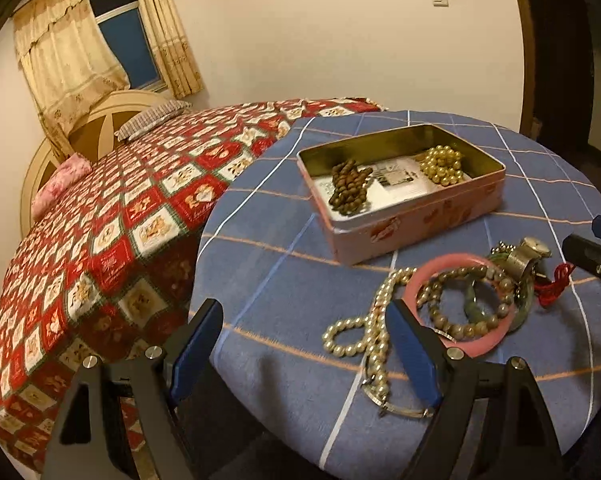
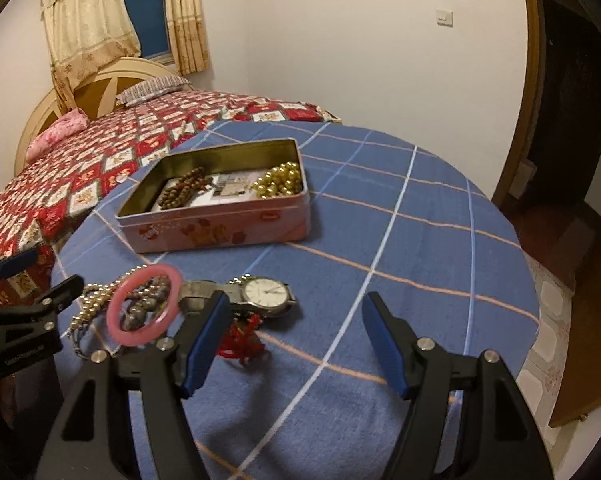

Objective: Organize jewelry
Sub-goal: 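Withdraw both open grippers from the tin toward the remaining jewelry, then grasp the red-tasseled piece with the right gripper while the left grasps the white pearl necklace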

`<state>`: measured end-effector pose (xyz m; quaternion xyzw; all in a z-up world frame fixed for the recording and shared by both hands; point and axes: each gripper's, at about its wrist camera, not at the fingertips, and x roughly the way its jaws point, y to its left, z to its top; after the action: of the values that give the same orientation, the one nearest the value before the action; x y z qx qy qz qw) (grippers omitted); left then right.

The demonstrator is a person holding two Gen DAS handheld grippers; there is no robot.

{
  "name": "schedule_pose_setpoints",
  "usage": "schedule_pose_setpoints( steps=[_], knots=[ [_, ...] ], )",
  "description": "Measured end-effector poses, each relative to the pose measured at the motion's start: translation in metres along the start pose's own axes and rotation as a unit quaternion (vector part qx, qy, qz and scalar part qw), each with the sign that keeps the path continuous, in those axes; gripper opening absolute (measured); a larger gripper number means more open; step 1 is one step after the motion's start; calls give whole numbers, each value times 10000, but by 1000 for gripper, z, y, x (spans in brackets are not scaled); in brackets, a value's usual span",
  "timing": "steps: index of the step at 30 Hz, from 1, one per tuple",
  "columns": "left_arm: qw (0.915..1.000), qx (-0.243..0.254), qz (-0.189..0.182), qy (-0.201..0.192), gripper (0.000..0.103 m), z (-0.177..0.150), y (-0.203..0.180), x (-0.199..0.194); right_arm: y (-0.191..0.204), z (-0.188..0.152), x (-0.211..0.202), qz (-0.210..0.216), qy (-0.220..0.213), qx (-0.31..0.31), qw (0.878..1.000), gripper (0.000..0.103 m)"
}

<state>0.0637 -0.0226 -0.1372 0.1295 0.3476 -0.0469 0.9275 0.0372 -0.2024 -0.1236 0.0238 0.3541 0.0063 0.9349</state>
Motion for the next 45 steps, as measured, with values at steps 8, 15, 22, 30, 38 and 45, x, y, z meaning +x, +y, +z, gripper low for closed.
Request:
schedule_pose_setpoints(
  steps=[8,15,22,30,38,45],
  knots=[
    [9980,-27,-503,381,62,-4,-8,29,6,-7,8,97,95,-49,9999,71],
    [9951,33,-953,250,0,0,-15,23,6,-11,7,137,83,-49,9999,71],
    [9943,-52,-1050,-147,0,10,-10,-2,4,-11,5,196,71,24,9998,66],
    [9951,-173,-952,-228,0,8,2,-10,14,-14,-4,411,19,-159,9990,60],
    [9944,-247,-999,-252,0,6,6,-13,34,-24,4,469,275,-648,9964,39],
    [9936,-329,-1045,-286,0,7,10,-15,24,-21,-1,526,200,-478,9973,5]
  ],
)
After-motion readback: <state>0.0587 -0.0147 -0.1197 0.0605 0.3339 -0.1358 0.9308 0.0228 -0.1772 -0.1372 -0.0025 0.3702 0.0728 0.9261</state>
